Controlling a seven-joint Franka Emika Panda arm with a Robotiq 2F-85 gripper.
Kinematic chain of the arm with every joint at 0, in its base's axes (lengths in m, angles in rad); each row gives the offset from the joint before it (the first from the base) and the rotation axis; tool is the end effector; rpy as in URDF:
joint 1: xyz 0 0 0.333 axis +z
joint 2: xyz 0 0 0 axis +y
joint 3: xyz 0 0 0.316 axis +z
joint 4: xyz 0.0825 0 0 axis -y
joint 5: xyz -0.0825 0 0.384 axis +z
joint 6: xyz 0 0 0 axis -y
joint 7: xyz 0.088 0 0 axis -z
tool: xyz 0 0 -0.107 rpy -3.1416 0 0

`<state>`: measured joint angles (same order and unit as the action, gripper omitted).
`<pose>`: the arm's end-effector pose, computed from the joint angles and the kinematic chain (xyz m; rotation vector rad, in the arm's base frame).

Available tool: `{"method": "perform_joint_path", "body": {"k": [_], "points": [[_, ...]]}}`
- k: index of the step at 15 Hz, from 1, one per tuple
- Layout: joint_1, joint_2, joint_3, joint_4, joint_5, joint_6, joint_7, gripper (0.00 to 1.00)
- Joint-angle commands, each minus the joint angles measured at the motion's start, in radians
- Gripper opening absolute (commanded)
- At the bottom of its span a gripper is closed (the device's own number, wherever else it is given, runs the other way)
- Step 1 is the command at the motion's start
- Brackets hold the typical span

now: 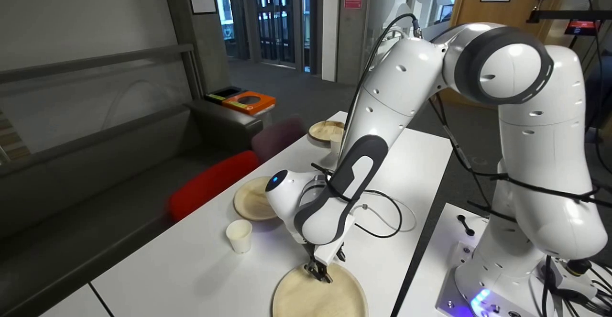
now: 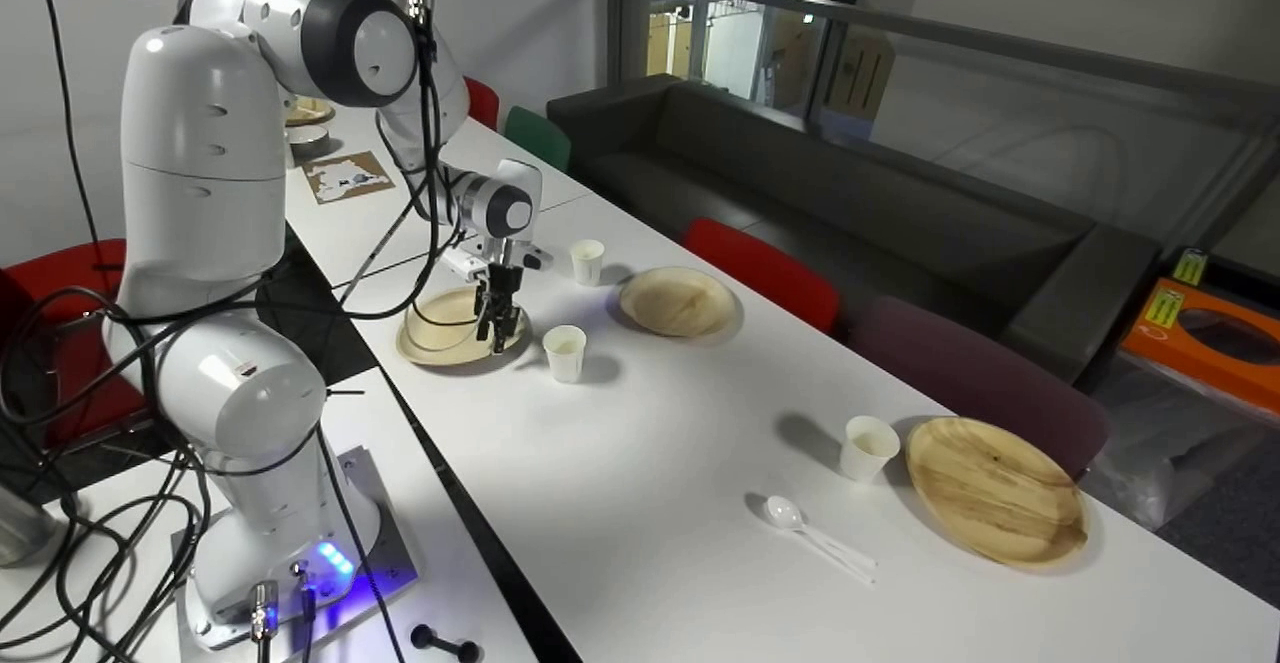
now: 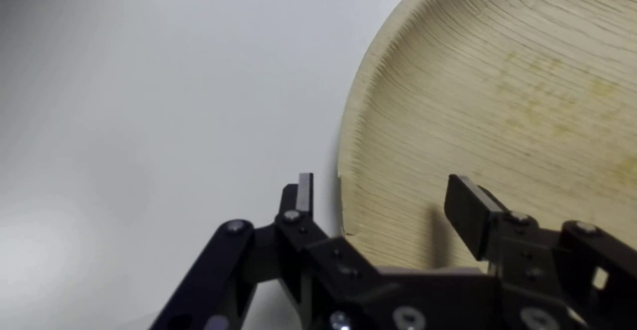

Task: Move the plate to the left

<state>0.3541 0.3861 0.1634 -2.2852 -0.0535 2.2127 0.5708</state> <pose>0.4115 0.2382 0.1573 2.8736 -0.0130 -0.5868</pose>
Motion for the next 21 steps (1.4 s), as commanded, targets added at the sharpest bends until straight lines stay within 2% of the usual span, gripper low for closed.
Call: {"method": "perform_joint_path", "body": {"k": [1, 3, 8, 12, 16, 21], "points": [[0.031, -0.048, -0.015, -0.013, -0.039, -0.034, 0.069, 1.00], [0.029, -0.103, -0.005, -0.047, -0.028, -0.041, 0.085, 1.00], [-0.024, -0.344, 0.012, -0.171, 0.026, -0.018, 0.044, 1.00], [-0.107, -0.548, -0.012, -0.251, 0.066, -0.024, -0.034, 1.00], [-0.230, -0.696, -0.090, -0.306, 0.113, -0.028, -0.135, 1.00], [-0.403, -0.801, -0.246, -0.300, 0.125, -0.072, -0.291, 1.00]]}}
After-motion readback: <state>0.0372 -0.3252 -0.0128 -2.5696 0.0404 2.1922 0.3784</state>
